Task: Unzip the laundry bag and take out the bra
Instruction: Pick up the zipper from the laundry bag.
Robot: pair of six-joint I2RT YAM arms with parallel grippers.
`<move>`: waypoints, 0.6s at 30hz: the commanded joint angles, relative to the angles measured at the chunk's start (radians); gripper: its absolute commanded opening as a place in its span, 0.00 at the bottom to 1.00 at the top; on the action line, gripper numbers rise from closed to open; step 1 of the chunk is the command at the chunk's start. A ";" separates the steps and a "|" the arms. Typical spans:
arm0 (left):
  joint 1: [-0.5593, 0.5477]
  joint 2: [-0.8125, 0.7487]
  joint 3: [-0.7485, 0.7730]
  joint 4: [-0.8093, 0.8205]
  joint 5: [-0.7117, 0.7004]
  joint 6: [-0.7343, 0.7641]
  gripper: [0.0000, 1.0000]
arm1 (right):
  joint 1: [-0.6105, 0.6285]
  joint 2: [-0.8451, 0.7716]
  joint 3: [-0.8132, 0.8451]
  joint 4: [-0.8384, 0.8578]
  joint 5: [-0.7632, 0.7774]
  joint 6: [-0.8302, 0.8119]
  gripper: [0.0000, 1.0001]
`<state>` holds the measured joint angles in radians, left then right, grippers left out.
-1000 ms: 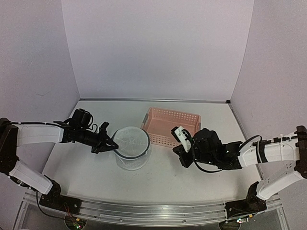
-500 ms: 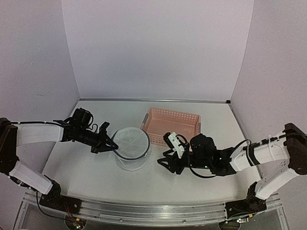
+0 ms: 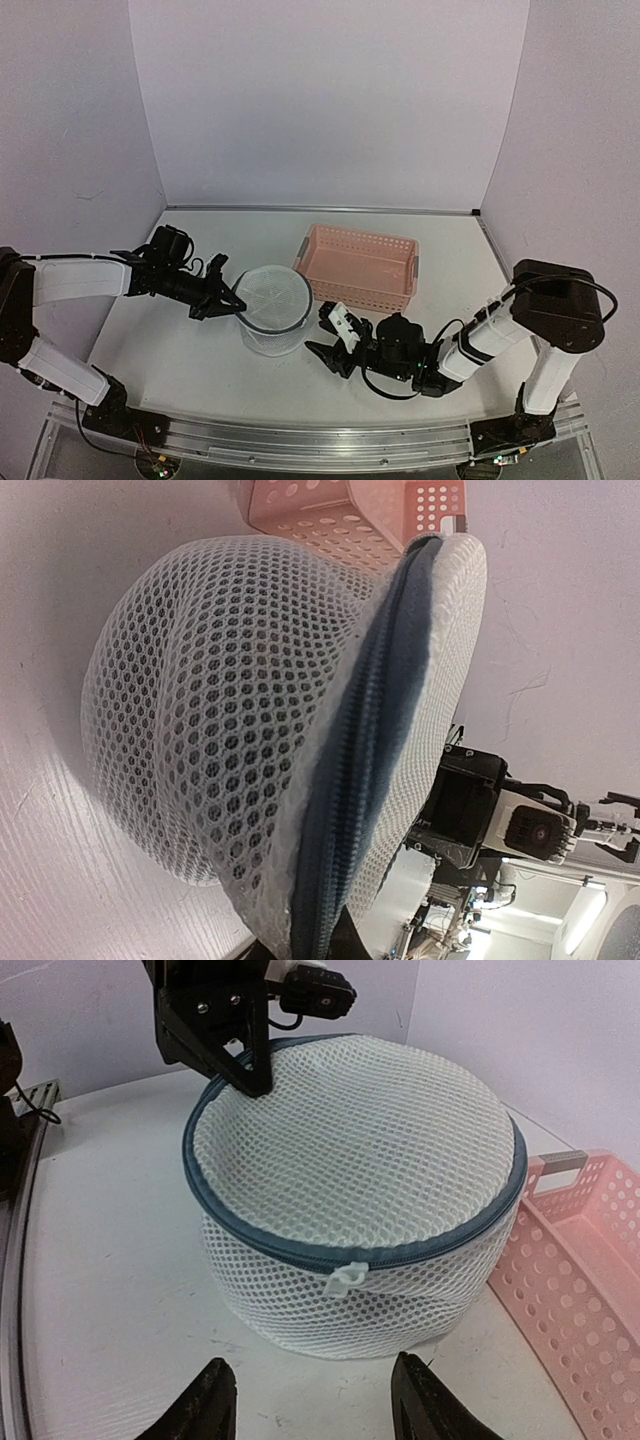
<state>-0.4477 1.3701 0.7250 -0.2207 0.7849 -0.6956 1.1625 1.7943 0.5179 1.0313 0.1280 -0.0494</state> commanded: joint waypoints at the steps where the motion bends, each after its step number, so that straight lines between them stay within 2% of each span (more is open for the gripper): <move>1: 0.006 -0.022 0.002 0.003 0.013 0.015 0.00 | 0.000 0.050 0.068 0.180 0.106 -0.049 0.51; 6: 0.006 -0.019 0.002 0.002 0.012 0.012 0.00 | 0.000 0.094 0.110 0.190 0.111 -0.040 0.46; 18: 0.006 -0.015 0.008 0.003 0.013 0.007 0.00 | 0.003 0.150 0.119 0.196 0.095 0.013 0.42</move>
<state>-0.4477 1.3701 0.7246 -0.2207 0.7849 -0.6979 1.1618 1.9339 0.6113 1.1698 0.2173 -0.0696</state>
